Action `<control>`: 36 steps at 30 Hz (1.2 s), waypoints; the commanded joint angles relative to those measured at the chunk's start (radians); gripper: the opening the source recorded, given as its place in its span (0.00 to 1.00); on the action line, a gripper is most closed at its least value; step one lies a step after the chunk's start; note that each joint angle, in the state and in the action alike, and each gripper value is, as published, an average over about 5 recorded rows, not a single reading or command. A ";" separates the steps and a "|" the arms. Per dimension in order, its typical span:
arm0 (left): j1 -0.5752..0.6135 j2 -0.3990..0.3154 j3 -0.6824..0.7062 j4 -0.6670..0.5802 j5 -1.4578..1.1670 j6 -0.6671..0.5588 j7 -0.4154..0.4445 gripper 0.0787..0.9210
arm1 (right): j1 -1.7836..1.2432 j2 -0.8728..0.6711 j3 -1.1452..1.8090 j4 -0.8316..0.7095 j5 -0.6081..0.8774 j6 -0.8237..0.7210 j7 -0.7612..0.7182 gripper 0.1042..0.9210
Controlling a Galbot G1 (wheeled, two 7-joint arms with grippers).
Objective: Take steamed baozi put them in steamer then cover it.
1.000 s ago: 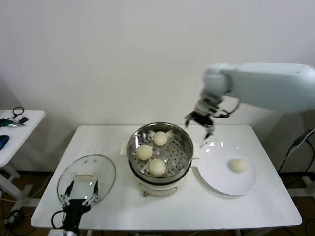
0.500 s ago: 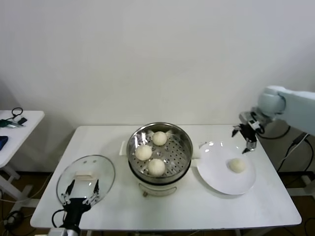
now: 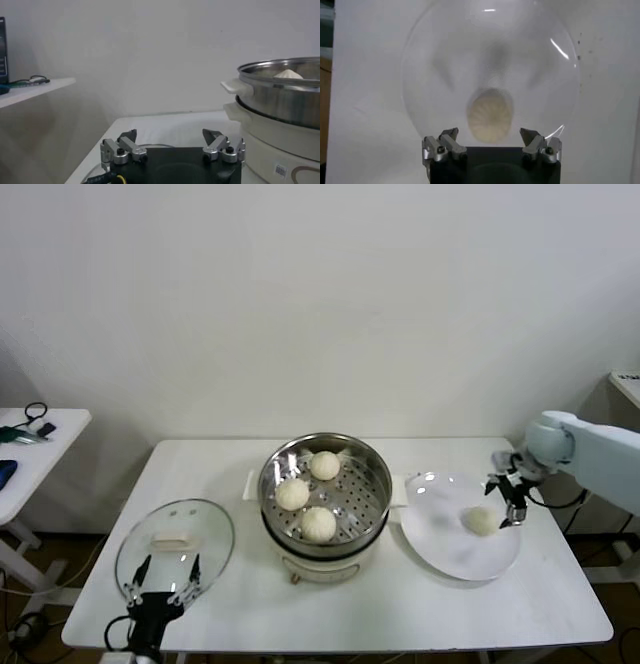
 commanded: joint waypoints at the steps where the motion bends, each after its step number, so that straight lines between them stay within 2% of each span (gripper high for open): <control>1: -0.001 -0.001 0.000 0.000 0.002 0.000 0.000 0.88 | -0.176 0.039 0.156 -0.108 -0.045 -0.015 0.036 0.88; 12: -0.001 -0.001 -0.001 -0.001 0.003 0.000 -0.001 0.88 | -0.194 0.064 0.173 -0.121 -0.059 -0.018 0.054 0.87; 19: -0.004 -0.003 0.003 -0.003 0.003 0.001 -0.002 0.88 | -0.184 0.068 0.176 -0.119 -0.056 -0.023 0.065 0.73; 23: -0.003 -0.003 0.004 -0.006 0.004 0.000 -0.002 0.88 | -0.140 0.054 0.148 -0.083 -0.023 -0.027 0.051 0.70; 28: 0.000 -0.002 0.002 -0.009 0.003 0.000 -0.002 0.88 | 0.093 0.024 -0.032 0.032 0.097 -0.044 0.040 0.69; 36: -0.004 0.002 0.011 -0.012 0.007 0.004 -0.001 0.88 | 0.719 0.100 -0.415 0.337 0.420 -0.119 0.027 0.69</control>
